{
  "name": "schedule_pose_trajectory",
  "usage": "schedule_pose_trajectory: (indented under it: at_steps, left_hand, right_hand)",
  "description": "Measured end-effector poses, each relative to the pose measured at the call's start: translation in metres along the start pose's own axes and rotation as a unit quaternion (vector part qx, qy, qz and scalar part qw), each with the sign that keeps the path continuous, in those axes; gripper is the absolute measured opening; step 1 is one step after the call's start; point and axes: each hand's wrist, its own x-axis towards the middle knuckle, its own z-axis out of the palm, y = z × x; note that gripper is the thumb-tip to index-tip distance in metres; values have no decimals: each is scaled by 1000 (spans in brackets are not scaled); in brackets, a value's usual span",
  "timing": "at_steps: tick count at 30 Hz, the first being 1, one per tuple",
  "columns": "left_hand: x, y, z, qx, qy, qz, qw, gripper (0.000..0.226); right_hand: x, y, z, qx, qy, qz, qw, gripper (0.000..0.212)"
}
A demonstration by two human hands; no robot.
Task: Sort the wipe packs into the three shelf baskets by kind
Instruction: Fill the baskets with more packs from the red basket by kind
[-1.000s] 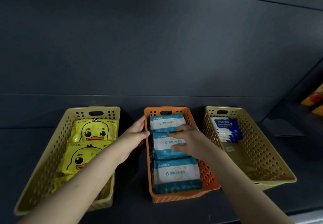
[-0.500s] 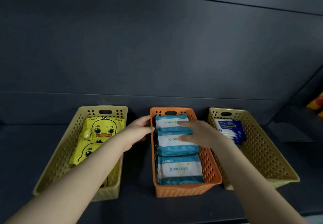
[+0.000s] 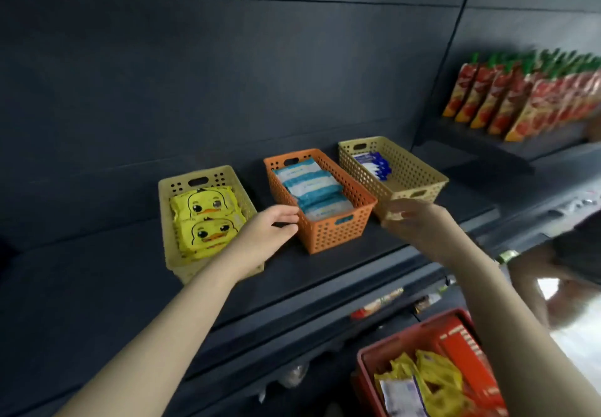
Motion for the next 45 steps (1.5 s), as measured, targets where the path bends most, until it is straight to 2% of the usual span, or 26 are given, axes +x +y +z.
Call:
schedule_pose_trajectory:
  at_steps: [3, 8, 15, 20, 28, 33, 39, 42, 45]
  left_hand:
    - [-34, -16, 34, 54, -50, 10, 997, 27]
    - [-71, -43, 96, 121, -159, -15, 980, 27]
    - [-78, -66, 195, 158, -242, -51, 956, 27]
    - [-68, -77, 260, 154, -277, -98, 943, 30]
    - [-18, -117, 385, 143, -260, -207, 932, 29]
    - [25, -186, 449, 169, -265, -221, 923, 33]
    - [60, -302, 532, 182, -250, -233, 922, 37]
    - [68, -352, 568, 205, -268, -237, 911, 45]
    - [76, -384, 592, 259, -320, -211, 887, 57]
  right_hand:
    - [-69, 23, 11, -23, -26, 53, 998, 40]
    - [-158, 70, 25, -38, -54, 124, 990, 38]
    - [-210, 167, 33, -37, -95, 240, 965, 35]
    - [-203, 243, 38, -31, -128, 256, 958, 29]
    - [-135, 391, 69, -35, -233, 235, 943, 29]
    - [-104, 477, 137, -23, -257, 241, 936, 32]
    - [-86, 575, 240, -21, -246, 252, 936, 48]
    - [-74, 611, 286, -60, -248, 220, 941, 53]
    - [-62, 636, 321, -72, -258, 211, 940, 58]
